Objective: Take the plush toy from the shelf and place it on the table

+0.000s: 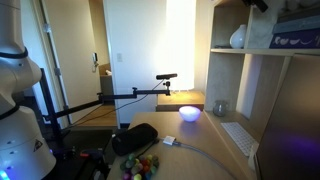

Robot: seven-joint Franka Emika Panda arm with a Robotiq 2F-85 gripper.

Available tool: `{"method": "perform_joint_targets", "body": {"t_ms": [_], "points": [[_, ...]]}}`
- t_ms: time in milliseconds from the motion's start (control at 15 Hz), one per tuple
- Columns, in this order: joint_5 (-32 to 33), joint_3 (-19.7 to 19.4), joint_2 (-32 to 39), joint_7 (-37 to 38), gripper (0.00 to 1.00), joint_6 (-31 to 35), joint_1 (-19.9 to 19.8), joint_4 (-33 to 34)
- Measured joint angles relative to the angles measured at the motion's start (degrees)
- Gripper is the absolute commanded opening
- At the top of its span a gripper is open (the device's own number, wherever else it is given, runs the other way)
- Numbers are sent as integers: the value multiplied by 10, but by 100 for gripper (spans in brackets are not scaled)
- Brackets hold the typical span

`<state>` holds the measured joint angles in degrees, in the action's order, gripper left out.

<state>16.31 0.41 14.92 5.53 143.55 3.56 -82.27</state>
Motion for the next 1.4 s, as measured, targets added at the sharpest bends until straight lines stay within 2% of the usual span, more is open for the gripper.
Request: {"method": "perform_joint_targets", "body": {"t_ms": [933,1400], "points": [[-1,1,54,-31,100,-9,9,69],[-1,1,59,-32,100,-10,9,75]]}}
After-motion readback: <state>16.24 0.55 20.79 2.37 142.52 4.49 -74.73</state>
